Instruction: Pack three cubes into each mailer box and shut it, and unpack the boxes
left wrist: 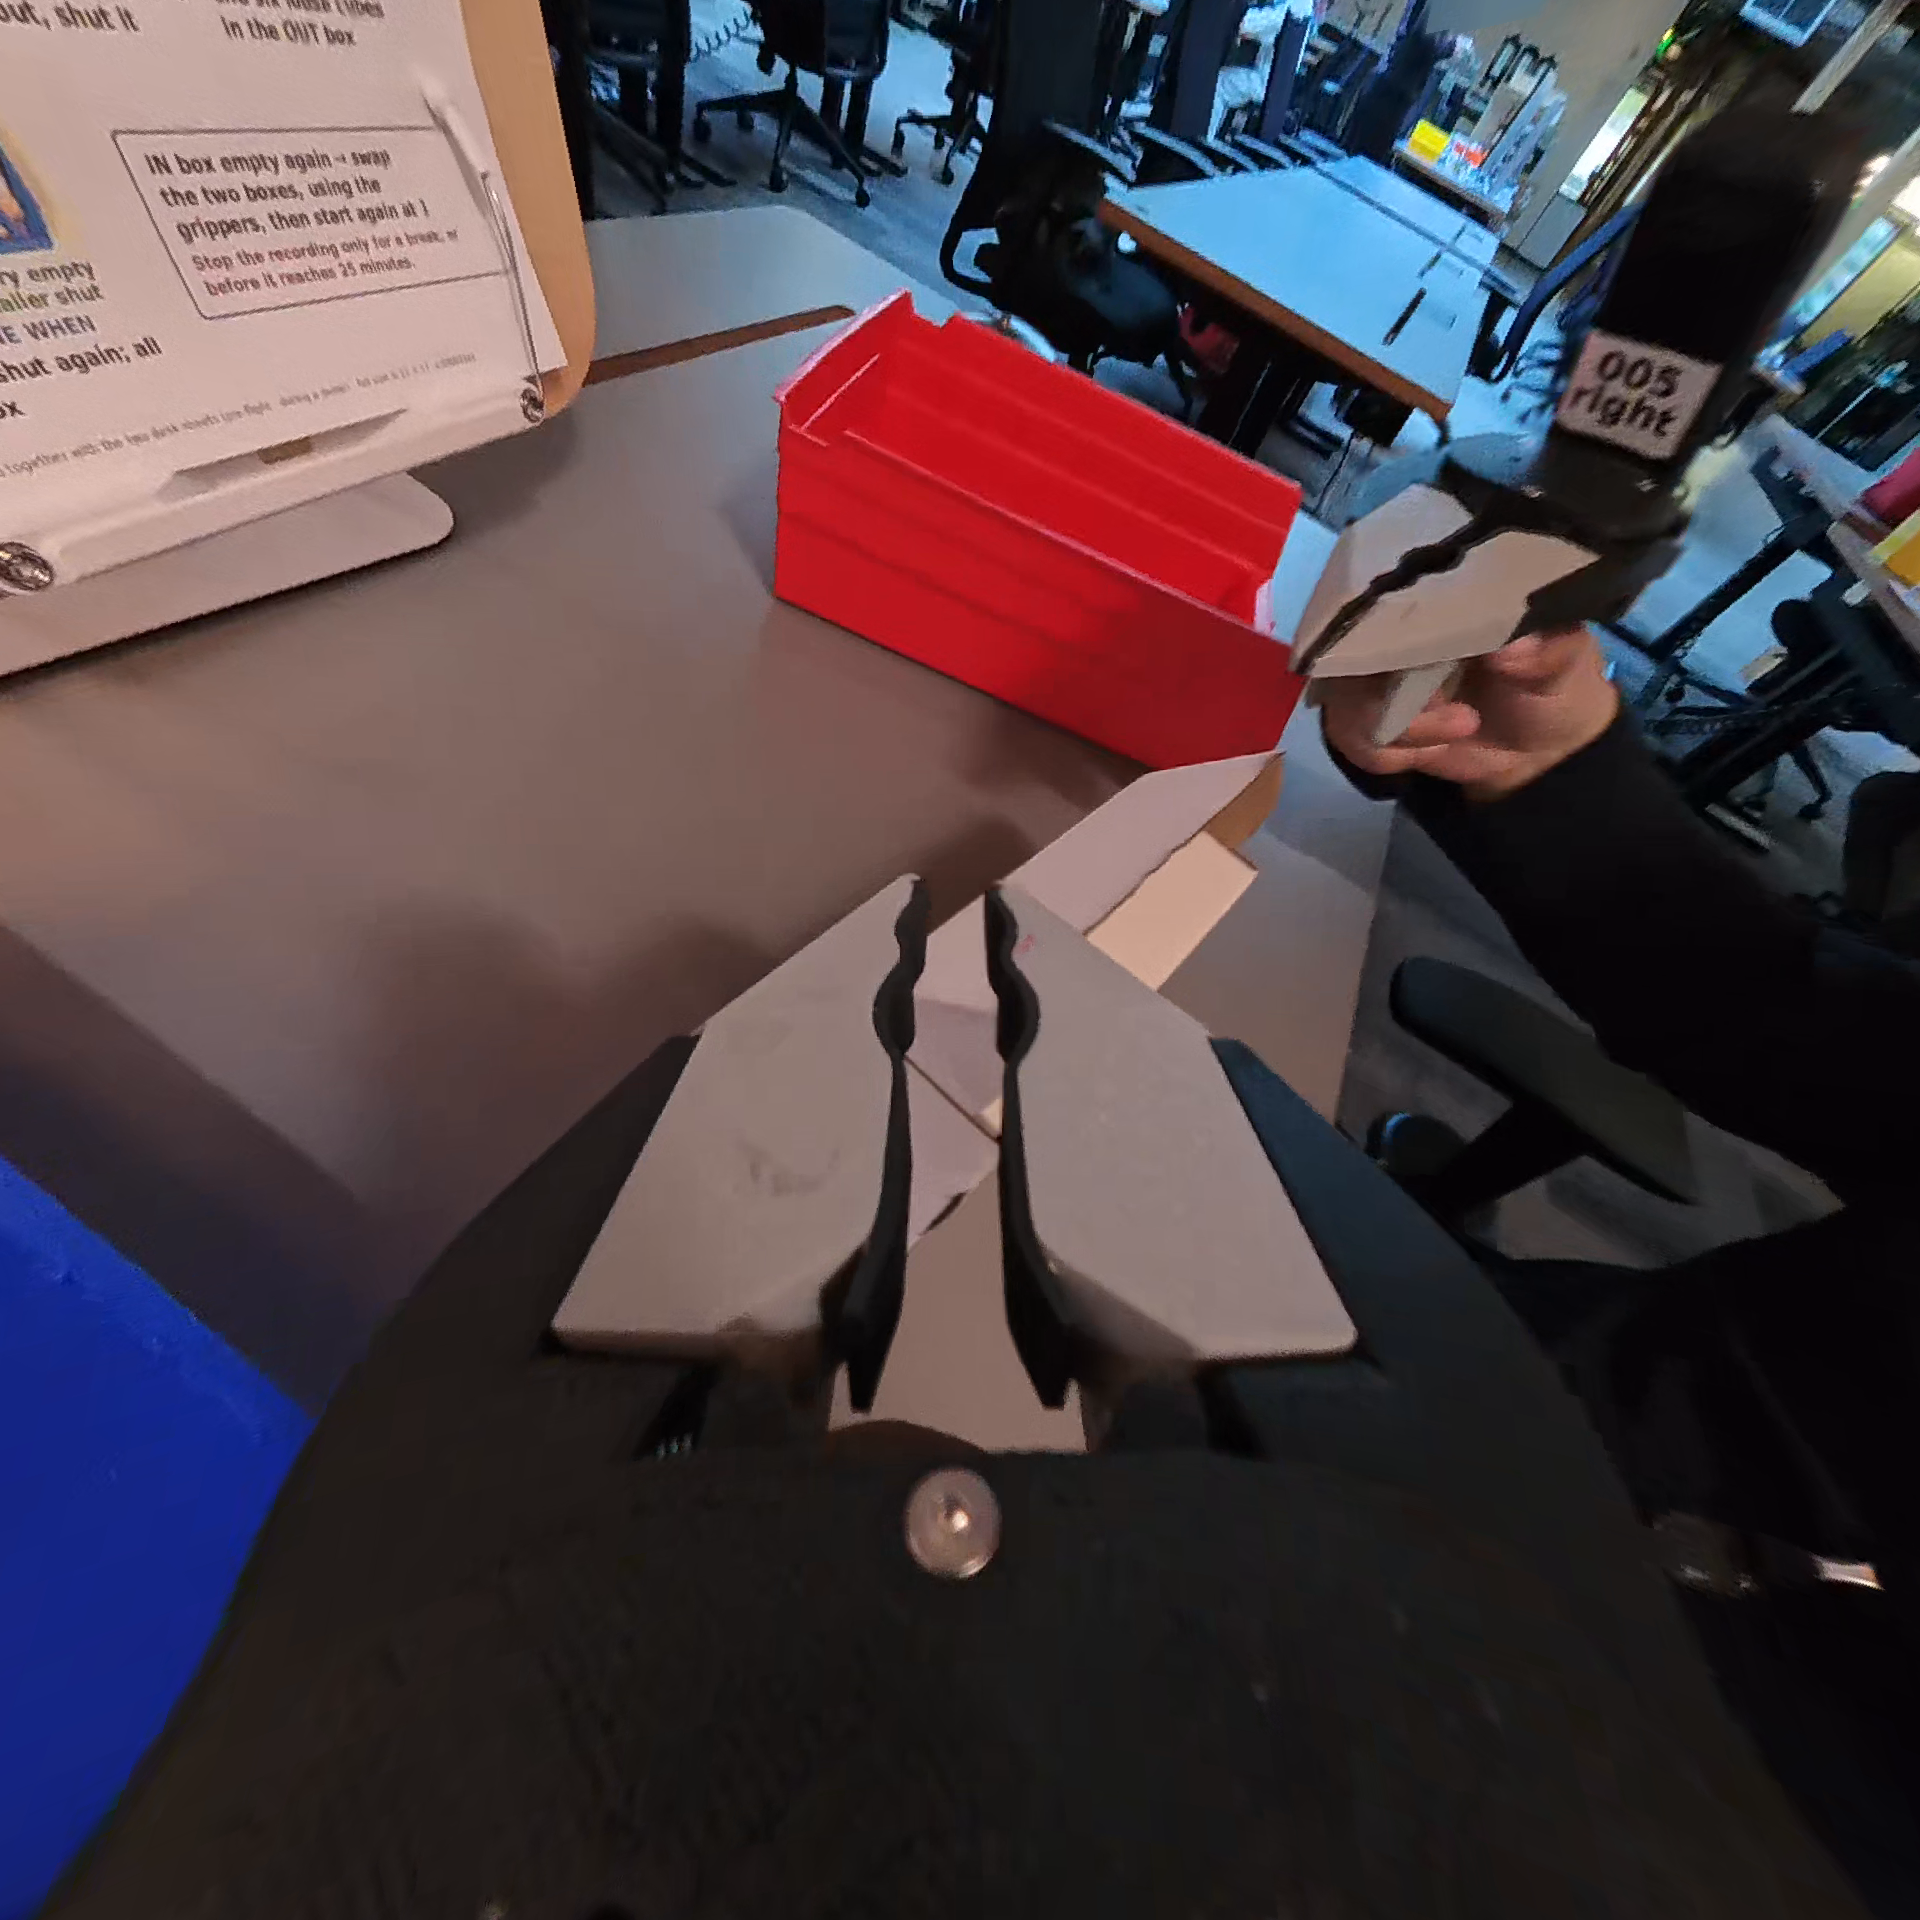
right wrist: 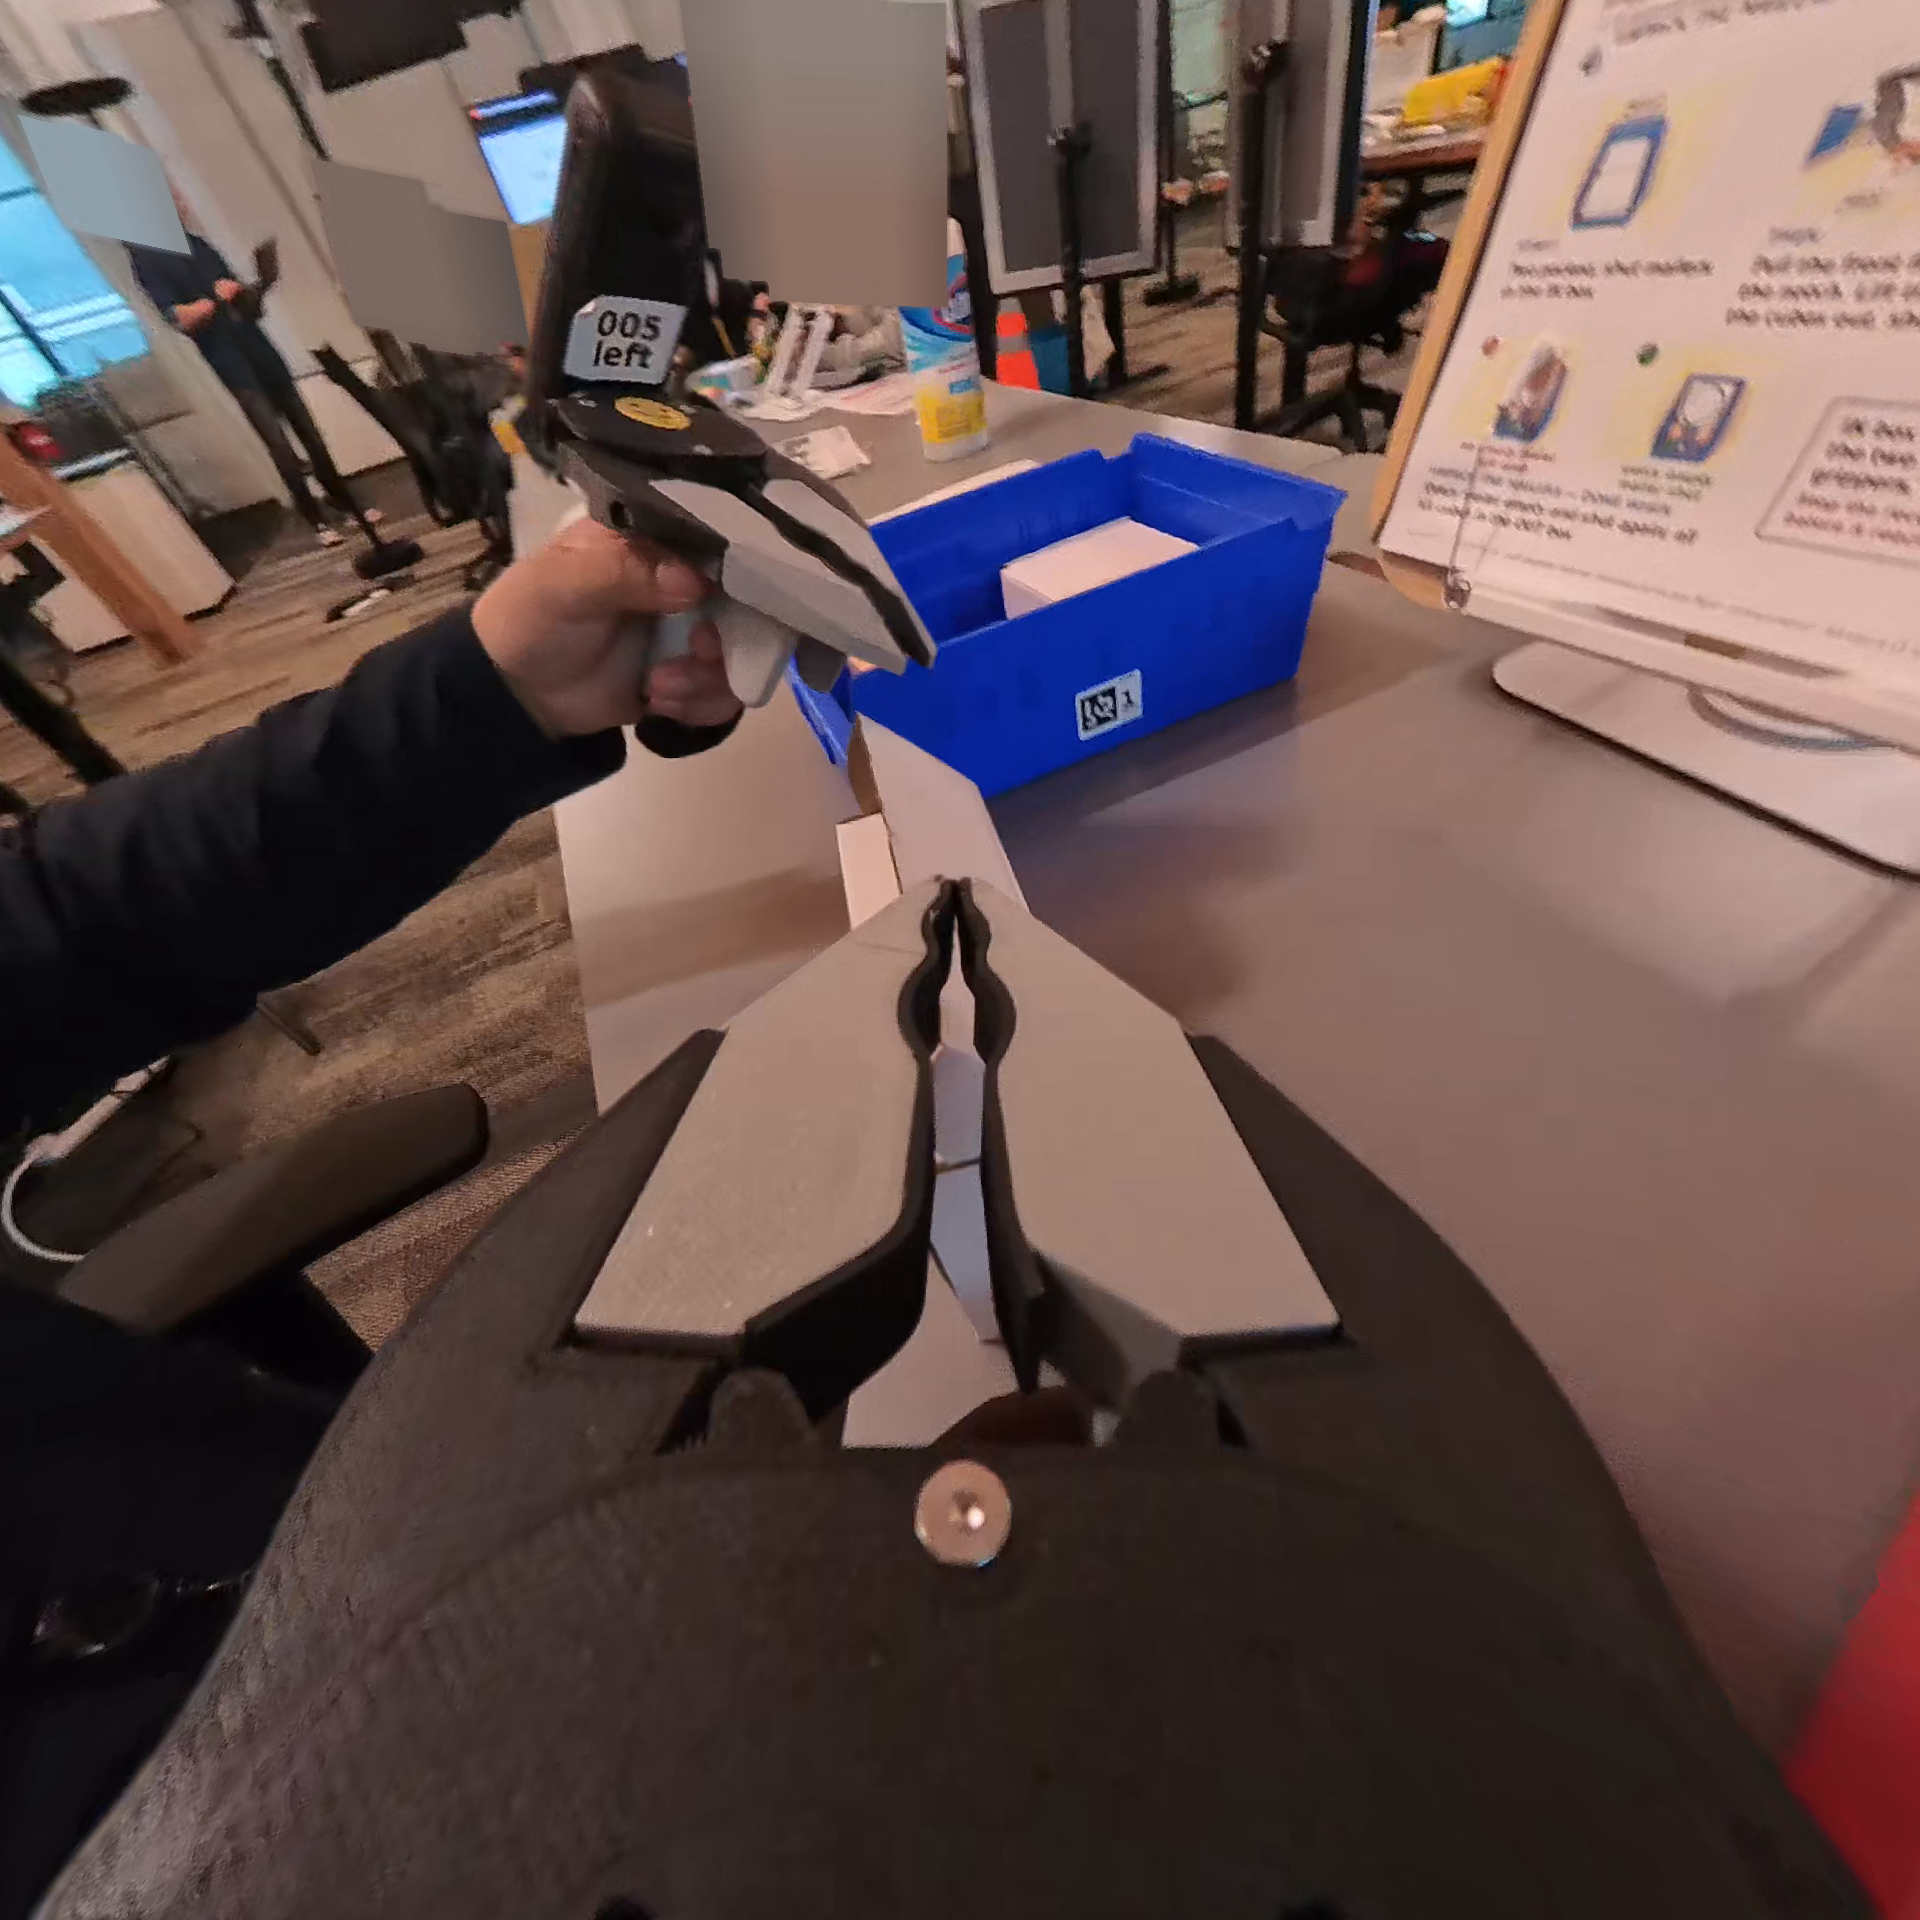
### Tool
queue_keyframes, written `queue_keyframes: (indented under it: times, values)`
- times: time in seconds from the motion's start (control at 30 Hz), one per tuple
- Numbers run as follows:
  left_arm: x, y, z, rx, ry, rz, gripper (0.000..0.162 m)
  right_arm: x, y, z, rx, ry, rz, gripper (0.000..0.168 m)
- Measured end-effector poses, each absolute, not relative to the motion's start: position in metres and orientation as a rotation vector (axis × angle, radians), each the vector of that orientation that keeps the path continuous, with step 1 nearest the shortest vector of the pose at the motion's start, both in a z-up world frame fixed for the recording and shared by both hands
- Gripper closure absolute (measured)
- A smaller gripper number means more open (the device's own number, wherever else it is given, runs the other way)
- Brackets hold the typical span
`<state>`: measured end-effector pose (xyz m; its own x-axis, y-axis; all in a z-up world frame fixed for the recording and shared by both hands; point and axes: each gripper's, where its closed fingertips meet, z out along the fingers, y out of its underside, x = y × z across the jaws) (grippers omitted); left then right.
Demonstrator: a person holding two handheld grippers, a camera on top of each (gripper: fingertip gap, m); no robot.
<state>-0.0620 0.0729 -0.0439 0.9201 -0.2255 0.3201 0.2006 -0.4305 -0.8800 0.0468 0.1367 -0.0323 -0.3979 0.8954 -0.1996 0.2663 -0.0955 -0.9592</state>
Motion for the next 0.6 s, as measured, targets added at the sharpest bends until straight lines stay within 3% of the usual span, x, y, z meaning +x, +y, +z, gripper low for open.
queue_keyframes:
  times: [0.07, 0.3, 0.6]
  values:
    - [-0.058, 0.079, -0.056, -1.987, 0.044, -0.494, 0.162, 0.047, 0.137, -0.043, -1.32, -1.652, 1.476, 0.168]
    - [-0.035, 0.076, -0.084, -2.067, 0.145, -0.529, 0.162, 0.047, 0.139, -0.087, -1.37, -1.793, 1.23, 0.168]
    - [-0.04, 0.082, -0.086, -2.066, 0.13, -0.399, 0.162, 0.05, 0.134, -0.055, -1.306, -1.712, 1.276, 0.168]
